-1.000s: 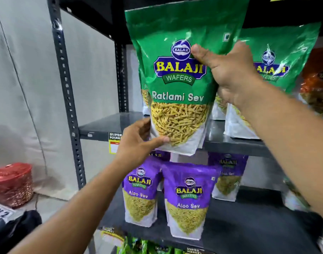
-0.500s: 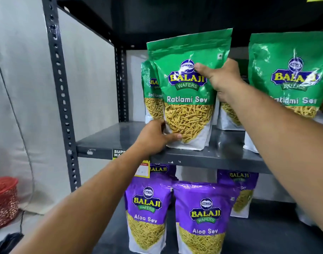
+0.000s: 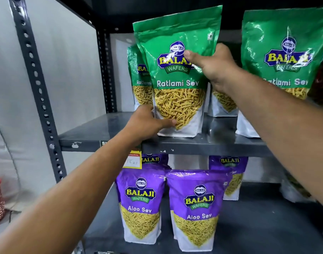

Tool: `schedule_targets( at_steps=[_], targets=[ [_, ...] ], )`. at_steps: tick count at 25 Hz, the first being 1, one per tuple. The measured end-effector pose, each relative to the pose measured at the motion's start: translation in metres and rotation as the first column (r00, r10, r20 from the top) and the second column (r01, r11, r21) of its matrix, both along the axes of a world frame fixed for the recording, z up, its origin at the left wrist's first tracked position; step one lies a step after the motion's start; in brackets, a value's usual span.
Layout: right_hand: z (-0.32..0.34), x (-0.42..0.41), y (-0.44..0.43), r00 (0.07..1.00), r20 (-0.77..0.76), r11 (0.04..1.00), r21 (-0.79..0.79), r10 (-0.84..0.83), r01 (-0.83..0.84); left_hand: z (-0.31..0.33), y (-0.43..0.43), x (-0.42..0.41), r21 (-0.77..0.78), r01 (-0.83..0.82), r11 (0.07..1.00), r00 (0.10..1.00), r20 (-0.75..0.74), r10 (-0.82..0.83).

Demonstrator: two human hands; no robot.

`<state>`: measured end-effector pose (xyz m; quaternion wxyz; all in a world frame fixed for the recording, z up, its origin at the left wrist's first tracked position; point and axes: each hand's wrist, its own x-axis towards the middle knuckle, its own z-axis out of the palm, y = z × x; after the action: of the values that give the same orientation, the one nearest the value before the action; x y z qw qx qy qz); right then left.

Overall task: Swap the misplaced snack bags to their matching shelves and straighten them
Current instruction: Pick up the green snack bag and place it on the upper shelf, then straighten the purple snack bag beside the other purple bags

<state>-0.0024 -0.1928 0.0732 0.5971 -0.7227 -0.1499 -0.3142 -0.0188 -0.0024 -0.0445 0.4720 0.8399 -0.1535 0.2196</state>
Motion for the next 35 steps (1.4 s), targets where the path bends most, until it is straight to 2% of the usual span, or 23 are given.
schedule_targets(
  at_steps=[4, 7, 8, 10, 11, 12, 13, 14, 15, 16, 18, 19, 20, 23, 25, 28, 35],
  targets=[
    [-0.005, -0.001, -0.001, 0.998, 0.002, 0.996, -0.074, -0.058, 0.058, 0.002, -0.006, -0.009, -0.011, -0.026, 1.0, 0.999, -0.039, 0.026],
    [-0.021, -0.025, -0.011, 0.981, 0.092, 0.975, -0.133, -0.169, 0.18, -0.008, -0.005, -0.033, 0.028, -0.26, 0.965, 0.958, 0.131, 0.254],
    [-0.034, -0.04, -0.018, 0.976, 0.151, 0.971, -0.157, -0.157, 0.18, -0.021, 0.0, -0.048, 0.018, -0.294, 0.956, 0.939, 0.192, 0.285],
    [-0.074, -0.075, -0.037, 0.966, 0.259, 0.973, -0.218, -0.016, 0.075, -0.061, 0.012, -0.085, 0.008, -0.227, 0.974, 0.944, 0.25, 0.218],
    [-0.101, -0.091, -0.05, 0.962, 0.262, 0.969, -0.248, 0.083, -0.016, -0.085, 0.013, -0.102, 0.054, -0.144, 0.988, 0.975, 0.176, 0.133],
    [-0.13, -0.105, -0.063, 0.964, 0.211, 0.957, -0.273, 0.159, -0.098, -0.115, 0.013, -0.114, 0.094, -0.03, 0.995, 0.999, 0.015, 0.029],
    [-0.162, -0.115, -0.075, 0.974, 0.112, 0.944, -0.291, 0.197, -0.157, -0.144, 0.007, -0.123, 0.052, 0.128, 0.99, 0.976, -0.182, -0.117],
    [-0.192, -0.119, -0.085, 0.984, 0.004, 0.937, -0.307, 0.176, -0.166, -0.178, -0.002, -0.125, -0.06, 0.23, 0.971, 0.912, -0.335, -0.236],
    [-0.223, -0.117, -0.092, 0.99, -0.074, 0.941, -0.307, 0.123, -0.14, -0.21, -0.011, -0.123, -0.185, 0.237, 0.954, 0.839, -0.456, -0.297],
    [-0.253, -0.109, -0.097, 0.991, -0.129, 0.965, -0.25, 0.047, -0.078, -0.245, -0.019, -0.115, -0.175, 0.181, 0.968, 0.802, -0.544, -0.248],
    [-0.304, -0.082, -0.103, 0.976, -0.206, 0.997, -0.043, -0.078, 0.071, -0.3, -0.035, -0.1, -0.109, 0.15, 0.983, 0.791, -0.583, -0.186],
    [-0.324, -0.069, -0.103, 0.965, -0.252, 0.996, 0.046, -0.068, 0.082, -0.318, -0.046, -0.09, -0.086, 0.093, 0.992, 0.796, -0.592, -0.126],
    [-0.34, -0.057, -0.102, 0.953, -0.304, 0.991, 0.127, 0.011, 0.029, -0.335, -0.055, -0.08, -0.069, 0.009, 0.998, 0.826, -0.562, -0.046],
    [-0.367, -0.026, -0.099, 0.861, -0.393, 0.926, 0.32, 0.323, -0.201, -0.35, -0.067, -0.057, -0.097, -0.094, 0.991, 0.841, -0.54, 0.028],
    [-0.373, -0.011, -0.096, 0.809, -0.424, 0.894, 0.365, 0.407, -0.259, -0.353, -0.067, -0.041, -0.105, -0.151, 0.983, 0.835, -0.546, 0.07],
    [-0.377, 0.0, -0.09, 0.794, -0.413, 0.883, 0.345, 0.446, -0.317, -0.35, -0.065, -0.024, -0.084, -0.156, 0.984, 0.823, -0.562, 0.082],
    [-0.377, -0.006, -0.136, 0.823, -0.321, 0.856, 0.397, 0.468, -0.332, -0.351, -0.114, -0.019, -0.141, -0.106, 0.984, 0.865, -0.501, 0.021]
  ],
)
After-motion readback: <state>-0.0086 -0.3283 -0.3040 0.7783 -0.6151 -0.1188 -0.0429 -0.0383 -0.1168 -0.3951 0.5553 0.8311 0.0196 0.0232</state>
